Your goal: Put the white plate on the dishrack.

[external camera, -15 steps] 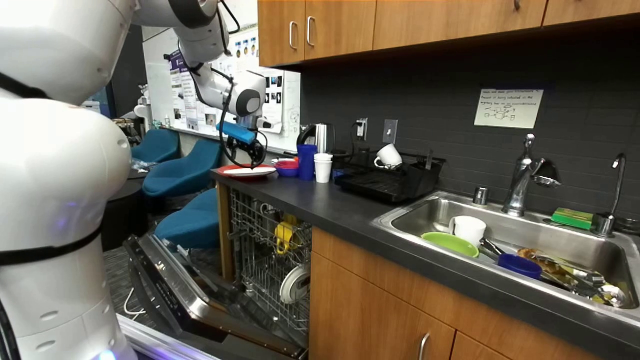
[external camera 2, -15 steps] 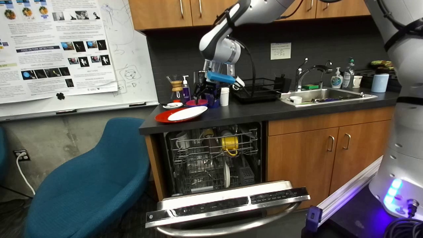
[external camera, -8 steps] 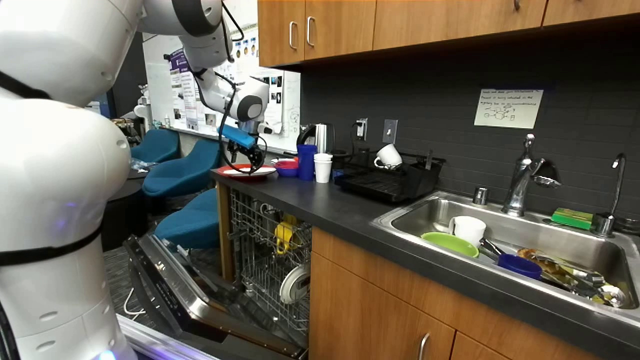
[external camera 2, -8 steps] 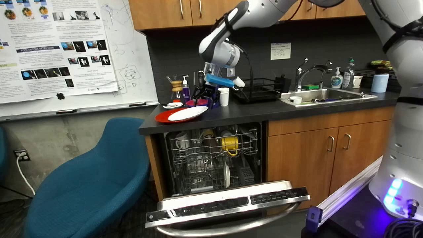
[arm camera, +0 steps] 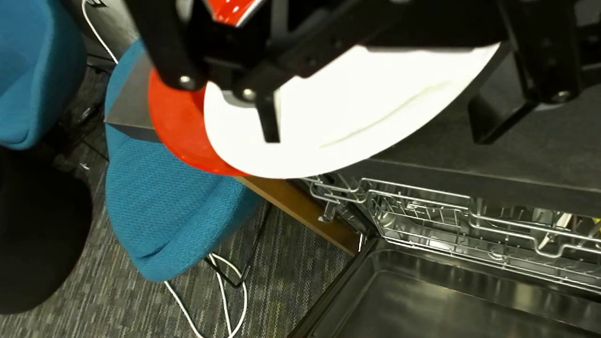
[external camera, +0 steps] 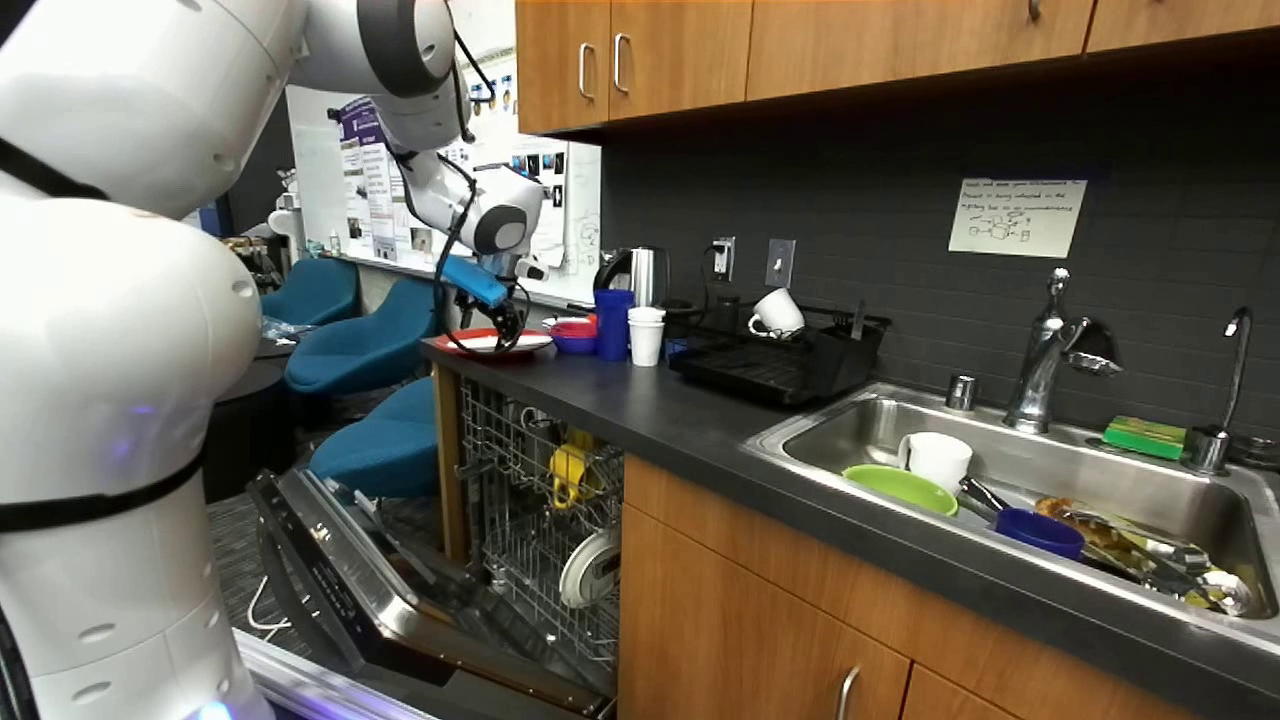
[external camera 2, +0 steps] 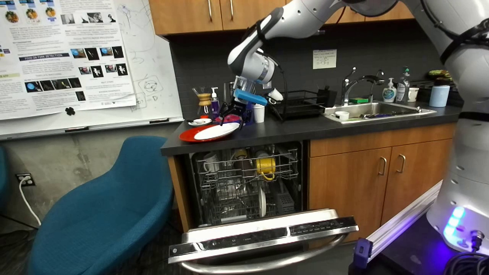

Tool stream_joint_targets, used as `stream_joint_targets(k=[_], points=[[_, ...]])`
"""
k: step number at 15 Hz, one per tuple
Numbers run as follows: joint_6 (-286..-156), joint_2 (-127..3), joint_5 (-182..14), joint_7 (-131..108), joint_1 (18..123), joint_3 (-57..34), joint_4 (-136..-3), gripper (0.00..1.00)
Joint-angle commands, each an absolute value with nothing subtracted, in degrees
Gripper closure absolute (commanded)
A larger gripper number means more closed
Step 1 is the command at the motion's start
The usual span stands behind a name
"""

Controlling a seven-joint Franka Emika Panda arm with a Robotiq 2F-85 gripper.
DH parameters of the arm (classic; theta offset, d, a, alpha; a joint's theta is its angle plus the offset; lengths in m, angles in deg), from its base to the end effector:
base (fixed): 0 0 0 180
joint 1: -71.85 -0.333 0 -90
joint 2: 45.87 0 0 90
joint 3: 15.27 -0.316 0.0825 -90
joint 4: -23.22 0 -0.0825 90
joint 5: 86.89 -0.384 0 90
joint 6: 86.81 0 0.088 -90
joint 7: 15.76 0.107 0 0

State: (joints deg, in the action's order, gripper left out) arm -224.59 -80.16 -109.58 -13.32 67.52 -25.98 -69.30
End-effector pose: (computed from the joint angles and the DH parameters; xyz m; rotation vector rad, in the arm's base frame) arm 0.6903 0.1681 0.3019 -2.7150 0.1264 -0.1754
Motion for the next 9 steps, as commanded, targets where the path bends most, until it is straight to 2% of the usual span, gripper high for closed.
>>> stream_joint_targets(k=[1, 9], points=[[-225.72, -82.22, -109.84, -14.92, 68.56, -26.20, -66.60, 0.00], [-230.28, -83.88, -109.60, -16.06, 69.02, -26.67, -63.23, 0.00]])
